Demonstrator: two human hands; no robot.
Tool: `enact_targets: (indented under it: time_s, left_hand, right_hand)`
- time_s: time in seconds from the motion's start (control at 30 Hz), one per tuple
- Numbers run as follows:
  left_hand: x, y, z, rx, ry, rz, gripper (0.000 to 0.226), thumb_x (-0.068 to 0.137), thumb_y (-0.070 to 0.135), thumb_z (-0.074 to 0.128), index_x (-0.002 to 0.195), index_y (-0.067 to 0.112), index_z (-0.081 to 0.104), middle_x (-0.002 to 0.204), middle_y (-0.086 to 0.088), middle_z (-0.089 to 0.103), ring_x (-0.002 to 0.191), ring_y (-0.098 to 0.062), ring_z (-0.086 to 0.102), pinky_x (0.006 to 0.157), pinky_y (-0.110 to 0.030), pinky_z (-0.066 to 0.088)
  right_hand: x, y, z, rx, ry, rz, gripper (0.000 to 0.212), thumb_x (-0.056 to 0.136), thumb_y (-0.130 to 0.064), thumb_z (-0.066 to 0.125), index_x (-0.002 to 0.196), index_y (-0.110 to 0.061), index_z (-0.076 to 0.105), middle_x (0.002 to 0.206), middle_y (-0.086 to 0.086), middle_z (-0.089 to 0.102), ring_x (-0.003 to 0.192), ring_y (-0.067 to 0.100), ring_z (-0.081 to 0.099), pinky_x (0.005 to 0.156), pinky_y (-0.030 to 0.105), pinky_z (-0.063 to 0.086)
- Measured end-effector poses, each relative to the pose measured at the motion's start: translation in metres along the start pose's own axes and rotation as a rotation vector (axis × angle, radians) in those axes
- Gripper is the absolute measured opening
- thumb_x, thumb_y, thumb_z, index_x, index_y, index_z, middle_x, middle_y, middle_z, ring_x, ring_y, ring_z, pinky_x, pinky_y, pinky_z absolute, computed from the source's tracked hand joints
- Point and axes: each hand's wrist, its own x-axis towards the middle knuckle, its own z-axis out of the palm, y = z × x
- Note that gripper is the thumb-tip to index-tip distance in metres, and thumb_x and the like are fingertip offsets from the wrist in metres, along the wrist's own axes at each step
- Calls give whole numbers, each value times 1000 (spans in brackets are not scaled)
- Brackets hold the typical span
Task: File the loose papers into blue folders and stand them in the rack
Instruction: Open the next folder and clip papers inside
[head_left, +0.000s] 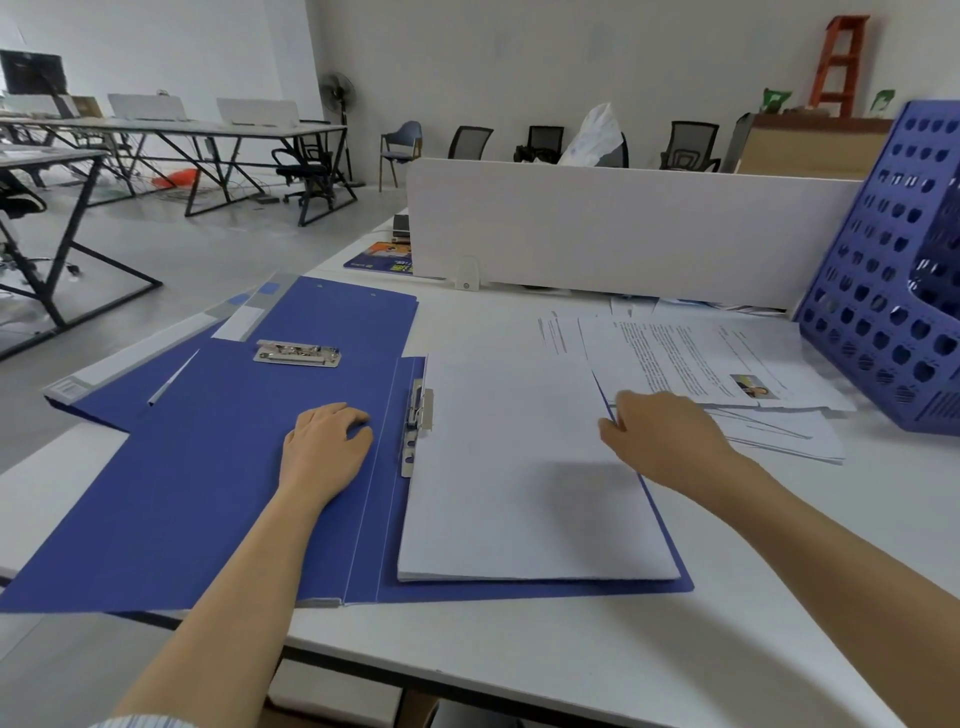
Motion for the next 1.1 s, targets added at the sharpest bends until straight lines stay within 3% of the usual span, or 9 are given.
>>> enact_targets:
  time_s: [0.1, 0.2, 0.3, 0.53, 0.63, 0.77, 0.93, 1.0, 1.1]
  left_hand:
    - [0, -1, 0, 1, -4, -3, 32, 94, 20, 46, 122, 12, 58, 136, -7, 51, 131, -25, 38, 105, -42, 33]
    - [1, -1, 1, 5, 8, -1, 31, 94, 20, 46, 122, 12, 58, 136, -6, 51, 131, -24, 39, 105, -41, 32]
    - [1, -2, 2, 31, 20, 6, 32, 94, 19, 45, 123, 12, 57, 135, -6, 52, 129, -25, 41, 104, -40, 34]
    - [18, 32, -8, 219, -29, -71, 31, 94, 15, 35, 112, 7, 59, 99, -11, 62, 89, -29, 53, 76, -35, 37]
    - [29, 46, -3, -131, -157, -85, 47, 93, 6, 35, 139, 16, 35, 131, -13, 53, 106, -31, 53, 84, -36, 40]
    - [27, 59, 4, -602, -249, -108, 62, 85, -15, 32, 142, 11, 27, 110, -6, 59, 67, -15, 48, 56, -17, 40]
    - [10, 53, -8, -656, -156, -18, 64, 85, -17, 35, 141, 13, 30, 137, -8, 48, 115, -17, 49, 63, -14, 42]
    - [-1, 49, -12, -539, -136, 57, 65, 86, -15, 38, 142, 16, 29, 140, -4, 46, 109, -18, 53, 64, -11, 45]
    - [-21, 38, -15, -305, -119, 179, 69, 86, -13, 41, 144, 19, 25, 145, 2, 40, 131, -20, 41, 100, -21, 35]
  right_hand:
    - [19, -12, 10, 76, 18, -193, 40, 96, -41, 36, 120, -12, 48, 121, 10, 52, 111, 25, 48, 88, 35, 41]
    - [32, -20, 33, 17, -151, -371, 66, 87, -63, 28, 144, -30, 23, 157, 5, 7, 145, 23, 0, 116, 42, 8]
    - [32, -20, 55, 57, -220, -462, 61, 89, -63, 26, 145, -40, 14, 158, 3, -5, 144, 22, -15, 116, 44, -7]
    - [32, -18, 58, 123, -220, -487, 52, 94, -52, 30, 142, -39, 20, 156, 2, 2, 144, 22, -8, 114, 43, -6]
    - [32, -18, 60, 144, -203, -486, 51, 93, -53, 32, 141, -40, 22, 157, 2, 3, 144, 22, -8, 115, 43, -5]
    - [33, -17, 62, 170, -200, -475, 51, 92, -54, 33, 140, -42, 24, 157, 1, 3, 144, 21, -7, 115, 42, -6]
    - [34, -16, 65, 183, -194, -472, 52, 91, -55, 33, 141, -43, 23, 157, 0, 3, 145, 21, -7, 116, 43, -6]
    - [36, -16, 66, 178, -194, -469, 53, 91, -56, 33, 141, -44, 22, 157, 0, 3, 145, 21, -7, 116, 43, -6]
    - [36, -16, 68, 183, -198, -463, 54, 91, -57, 33, 142, -45, 20, 158, 0, 2, 145, 20, -8, 117, 43, -7]
